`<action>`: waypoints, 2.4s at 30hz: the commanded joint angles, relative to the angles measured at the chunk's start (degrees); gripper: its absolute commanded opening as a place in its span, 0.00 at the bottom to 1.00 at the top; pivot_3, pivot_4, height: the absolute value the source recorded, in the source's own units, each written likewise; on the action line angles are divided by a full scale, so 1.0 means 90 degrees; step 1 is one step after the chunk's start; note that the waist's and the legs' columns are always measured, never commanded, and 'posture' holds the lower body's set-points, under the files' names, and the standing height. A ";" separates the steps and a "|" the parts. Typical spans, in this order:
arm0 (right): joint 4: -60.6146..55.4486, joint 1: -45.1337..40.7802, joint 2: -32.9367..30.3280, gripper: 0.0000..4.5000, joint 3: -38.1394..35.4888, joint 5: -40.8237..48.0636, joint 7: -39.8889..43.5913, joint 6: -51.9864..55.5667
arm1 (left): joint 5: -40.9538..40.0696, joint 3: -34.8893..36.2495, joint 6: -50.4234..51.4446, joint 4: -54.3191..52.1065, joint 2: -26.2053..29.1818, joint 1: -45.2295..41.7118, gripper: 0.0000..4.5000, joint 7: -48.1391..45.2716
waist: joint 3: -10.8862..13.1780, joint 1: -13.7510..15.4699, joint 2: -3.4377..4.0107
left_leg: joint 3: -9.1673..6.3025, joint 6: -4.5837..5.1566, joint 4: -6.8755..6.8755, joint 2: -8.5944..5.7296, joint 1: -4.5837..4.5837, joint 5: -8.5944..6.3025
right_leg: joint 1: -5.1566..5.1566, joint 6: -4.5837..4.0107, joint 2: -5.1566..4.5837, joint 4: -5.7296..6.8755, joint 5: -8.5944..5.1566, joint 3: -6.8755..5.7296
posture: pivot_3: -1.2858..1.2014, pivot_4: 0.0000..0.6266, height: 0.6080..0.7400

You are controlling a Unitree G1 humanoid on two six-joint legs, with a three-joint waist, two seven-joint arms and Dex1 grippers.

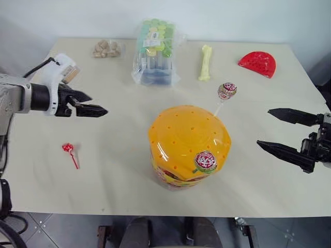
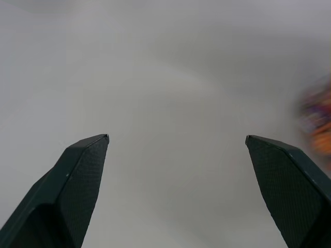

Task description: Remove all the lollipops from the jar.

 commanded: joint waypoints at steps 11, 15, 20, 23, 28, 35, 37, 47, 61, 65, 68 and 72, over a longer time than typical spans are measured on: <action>-0.1333 0.0463 -0.0115 1.00 -0.0998 0.0957 -0.0582 0.0440 | -0.1600 0.1355 -0.3180 0.0714 -0.1989 0.0128 1.00 -0.3363 | -0.0001 -0.0010 -0.0001 | -0.0009 0.0012 0.0076 0.0004 -0.0019 -0.0007 | 0.0002 -0.0002 -0.0002 0.0042 0.0007 -0.0001 | 0.52 0.24 1.00; -0.1613 0.0706 -0.0041 1.00 -0.1127 0.1169 -0.0733 0.0481 | -0.1778 0.1252 -0.3193 0.0714 -0.2167 0.0102 1.00 -0.3587 | -0.0001 -0.0008 -0.0002 | -0.0012 0.0012 0.0080 0.0004 -0.0016 -0.0007 | 0.0004 -0.0003 -0.0003 0.0048 0.0009 0.0001 | 0.52 0.24 1.00; -0.2086 0.0679 -0.0258 1.00 -0.0875 0.1827 -0.0998 0.0502 | -0.1937 0.1075 -0.3194 0.0626 -0.2059 0.0202 1.00 -0.3732 | -0.0001 -0.0008 -0.0003 | -0.0016 0.0014 0.0083 0.0003 -0.0018 -0.0008 | 0.0004 -0.0002 -0.0005 0.0046 0.0015 0.0000 | 0.52 0.24 1.00; -0.2353 0.0405 -0.0591 1.00 -0.0441 0.2126 -0.1129 0.0443 | -0.2187 0.0943 -0.3243 0.0516 -0.1743 0.0396 1.00 -0.3737 | -0.0001 -0.0026 -0.0003 | -0.0018 0.0014 0.0083 0.0004 -0.0017 -0.0008 | 0.0004 -0.0002 -0.0004 0.0046 0.0015 0.0000 | 0.52 0.24 1.00; -0.2327 -0.0444 -0.1157 1.00 0.0595 0.2441 -0.1278 0.0366 | -0.2593 0.0718 -0.3459 0.0515 -0.1223 0.0656 1.00 -0.3737 | -0.0001 -0.0045 -0.0004 | -0.0022 0.0014 0.0082 0.0007 -0.0014 -0.0008 | 0.0004 -0.0005 -0.0004 0.0045 0.0016 0.0002 | 0.52 0.24 1.00; -0.2088 -0.2166 -0.0944 1.00 0.2625 0.1876 -0.1496 0.0307 | -0.2948 0.0764 -0.3643 0.0317 -0.0874 0.1035 1.00 -0.3737 | -0.0001 -0.0021 -0.0005 | -0.0027 0.0015 0.0087 0.0003 -0.0022 -0.0009 | 0.0005 -0.0006 -0.0007 0.0035 0.0020 -0.0002 | 0.52 0.24 1.00; -0.2009 -0.2387 -0.0873 1.00 0.2878 0.1754 -0.1533 0.0336 | -0.2907 0.0805 -0.3660 0.0292 -0.0838 0.1091 1.00 -0.3737 | -0.0001 -0.0030 -0.0005 | -0.0026 0.0015 0.0086 0.0004 -0.0025 -0.0009 | 0.0004 -0.0006 -0.0006 0.0033 0.0020 -0.0004 | 0.52 0.24 1.00; -0.1791 -0.2826 -0.0616 0.57 0.3355 0.1334 -0.1032 0.0199 | -0.2875 0.1247 -0.3537 -0.0052 -0.0865 0.1403 1.00 -0.3648 | -0.0002 -0.0032 -0.0006 | -0.0025 0.0015 0.0086 0.0006 -0.0023 -0.0009 | 0.0005 -0.0006 -0.0005 0.0035 0.0021 -0.0005 | 0.52 0.24 1.00; -0.1725 -0.3219 -0.0442 0.00 0.3423 0.1343 -0.0799 0.0143 | -0.2803 0.1362 -0.3566 0.0061 -0.0935 0.1389 1.00 -0.3733 | -0.0002 -0.0031 -0.0005 | -0.0025 0.0016 0.0086 0.0005 -0.0026 -0.0009 | 0.0004 -0.0006 -0.0005 0.0033 0.0021 -0.0006 | 0.52 0.24 1.00; -0.1587 -0.3511 -0.0350 0.00 0.3284 0.1416 -0.0890 0.0101 | -0.2775 0.1348 -0.3689 0.0226 -0.0870 0.1381 1.00 -0.3737 | -0.0002 -0.0033 -0.0005 | -0.0025 0.0015 0.0085 0.0005 -0.0026 -0.0009 | 0.0003 -0.0006 -0.0005 0.0033 0.0021 -0.0006 | 0.52 0.24 1.00; -0.1426 -0.3679 -0.0229 0.00 0.3063 0.1664 -0.1011 0.0085 | -0.2804 0.1306 -0.3714 0.0307 -0.0850 0.1364 1.00 -0.3737 | -0.0001 -0.0042 -0.0005 | -0.0025 0.0015 0.0085 0.0006 -0.0024 -0.0009 | 0.0003 -0.0006 -0.0005 0.0034 0.0021 -0.0006 | 0.52 0.24 1.00; -0.1268 -0.3711 -0.0358 0.00 0.2605 0.2013 -0.0897 0.0151 | -0.2816 0.1238 -0.3806 0.0473 -0.0819 0.1325 1.00 -0.3737 | -0.0001 -0.0025 -0.0005 | -0.0024 0.0016 0.0082 0.0006 -0.0027 -0.0009 | 0.0003 -0.0006 -0.0005 0.0029 0.0021 -0.0007 | 0.52 0.24 1.00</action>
